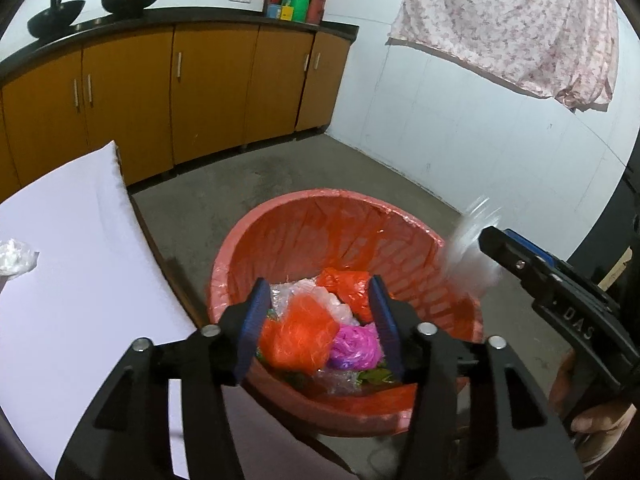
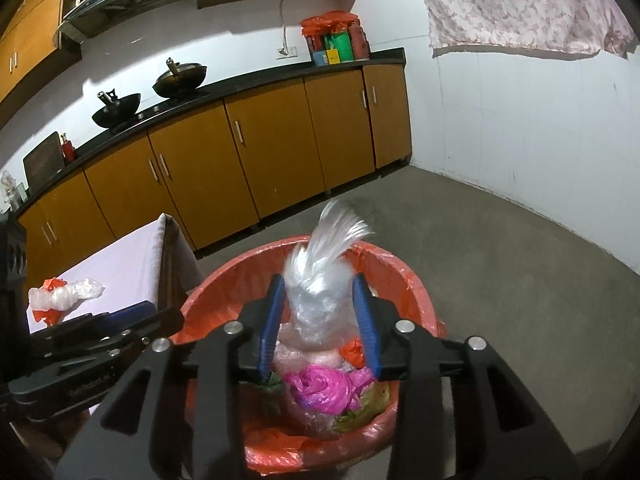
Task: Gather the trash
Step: 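Carry both bags over the wastebasket and open both tools to drop them, then move both tools back over the table toward the last bags, then grasp the orange-red bag with the left tool while the right tool grasps the white bag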
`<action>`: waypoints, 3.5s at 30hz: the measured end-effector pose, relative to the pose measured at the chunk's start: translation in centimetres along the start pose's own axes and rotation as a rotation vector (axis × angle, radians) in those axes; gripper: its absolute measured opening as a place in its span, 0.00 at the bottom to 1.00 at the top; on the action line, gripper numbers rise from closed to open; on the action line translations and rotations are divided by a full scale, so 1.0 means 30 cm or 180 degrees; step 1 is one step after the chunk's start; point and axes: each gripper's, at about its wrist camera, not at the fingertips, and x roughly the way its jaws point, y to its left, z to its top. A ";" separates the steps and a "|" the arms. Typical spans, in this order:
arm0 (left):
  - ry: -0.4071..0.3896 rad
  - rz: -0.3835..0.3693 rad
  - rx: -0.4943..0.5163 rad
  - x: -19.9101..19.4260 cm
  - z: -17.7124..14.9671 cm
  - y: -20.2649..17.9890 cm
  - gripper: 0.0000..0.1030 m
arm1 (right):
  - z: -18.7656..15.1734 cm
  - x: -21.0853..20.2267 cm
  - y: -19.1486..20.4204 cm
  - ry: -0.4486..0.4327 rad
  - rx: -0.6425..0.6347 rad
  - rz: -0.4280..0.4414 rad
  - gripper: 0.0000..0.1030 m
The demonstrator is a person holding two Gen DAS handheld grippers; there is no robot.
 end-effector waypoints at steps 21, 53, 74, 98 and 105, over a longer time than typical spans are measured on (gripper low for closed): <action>-0.0447 0.0945 -0.0332 -0.279 -0.073 0.300 0.78 | -0.005 -0.004 0.155 0.0018 -0.0186 0.0306 0.53; -0.0744 0.2996 -0.1560 -0.873 -0.392 1.133 0.80 | -0.200 0.135 1.373 0.0655 -0.1273 0.2121 0.40; -0.0677 0.2145 -0.1321 -0.663 -0.287 1.060 0.93 | -0.223 0.178 1.217 0.0675 -0.1233 0.1772 0.04; -0.0096 0.2038 -0.1229 -0.401 -0.180 1.059 0.37 | -0.203 0.186 0.992 0.0647 -0.0984 0.1560 0.04; -0.0220 0.2023 -0.1046 -0.445 -0.182 1.003 0.18 | -0.187 0.155 0.997 0.0557 -0.1039 0.1578 0.04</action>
